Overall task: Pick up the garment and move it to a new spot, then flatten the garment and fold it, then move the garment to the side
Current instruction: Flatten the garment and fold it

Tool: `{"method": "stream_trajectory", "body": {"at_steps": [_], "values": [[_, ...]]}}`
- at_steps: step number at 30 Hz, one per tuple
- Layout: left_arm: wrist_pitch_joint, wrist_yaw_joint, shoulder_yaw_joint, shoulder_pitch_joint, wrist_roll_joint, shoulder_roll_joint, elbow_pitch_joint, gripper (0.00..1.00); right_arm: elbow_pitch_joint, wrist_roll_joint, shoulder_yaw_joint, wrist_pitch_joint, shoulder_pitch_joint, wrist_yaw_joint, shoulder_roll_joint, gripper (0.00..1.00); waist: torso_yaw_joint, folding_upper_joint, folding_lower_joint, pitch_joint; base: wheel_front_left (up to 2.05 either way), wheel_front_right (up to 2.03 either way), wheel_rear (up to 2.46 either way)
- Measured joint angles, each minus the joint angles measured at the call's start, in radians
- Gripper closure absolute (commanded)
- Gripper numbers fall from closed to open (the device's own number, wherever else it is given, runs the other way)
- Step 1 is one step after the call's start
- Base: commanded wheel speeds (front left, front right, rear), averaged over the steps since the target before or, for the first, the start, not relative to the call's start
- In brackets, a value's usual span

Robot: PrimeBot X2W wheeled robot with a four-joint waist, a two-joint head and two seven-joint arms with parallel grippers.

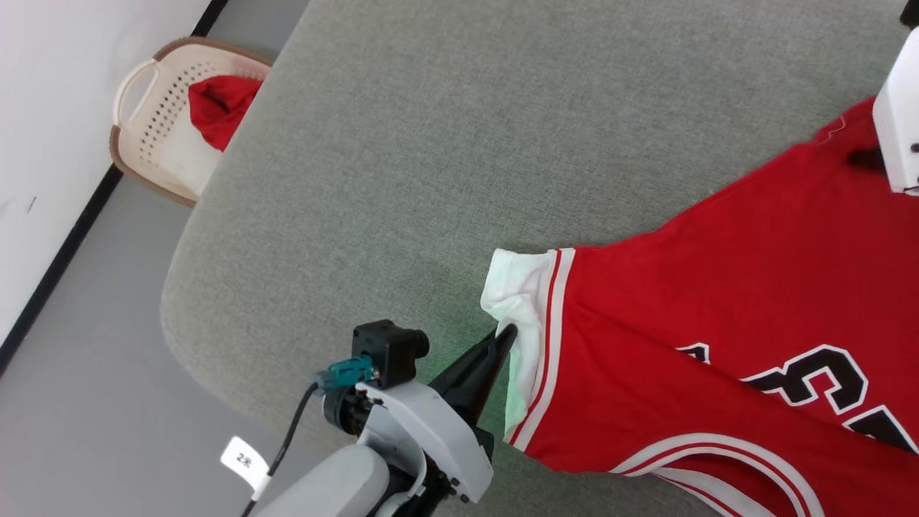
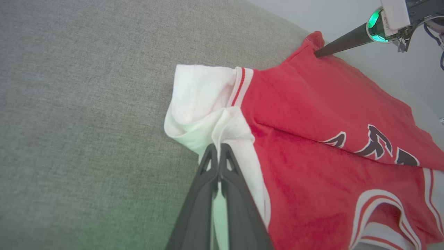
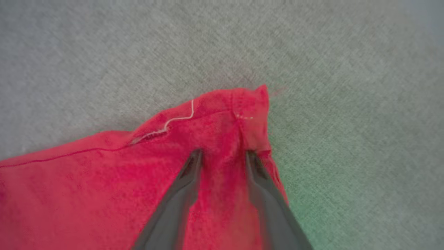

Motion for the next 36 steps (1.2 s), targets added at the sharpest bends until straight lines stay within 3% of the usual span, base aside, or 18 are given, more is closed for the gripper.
{"method": "stream_trajectory", "body": {"at_steps": [15, 20, 28, 36], "values": [[0.006, -0.024, 0.011, -0.037, -0.009, 0.023, 0.053, 1.00, 0.022, 0.054, 0.040, -0.121, -0.013, 0.000, -0.021, 1.00, -0.028, 0.0000, 0.0000, -0.037, 0.00, 0.00, 0.00], [0.060, 0.007, 0.026, -0.075, 0.002, 0.082, 0.013, 1.00, 0.004, 0.078, 0.047, -0.183, -0.038, 0.000, -0.002, 1.00, -0.067, 0.0000, 0.0000, -0.060, 0.00, 0.00, 0.00], [0.233, 0.066, 0.064, -0.210, 0.037, 0.232, -0.085, 1.00, -0.024, 0.105, 0.053, -0.313, -0.092, 0.000, 0.020, 1.00, -0.142, 0.0000, 0.0000, -0.110, 0.00, 0.00, 0.00], [0.412, 0.018, 0.105, -0.474, 0.052, 0.327, -0.025, 1.00, -0.001, 0.103, 0.049, -0.486, -0.163, 0.000, 0.065, 1.00, -0.235, 0.0000, 0.0000, -0.162, 0.00, 0.00, 0.00]]}}
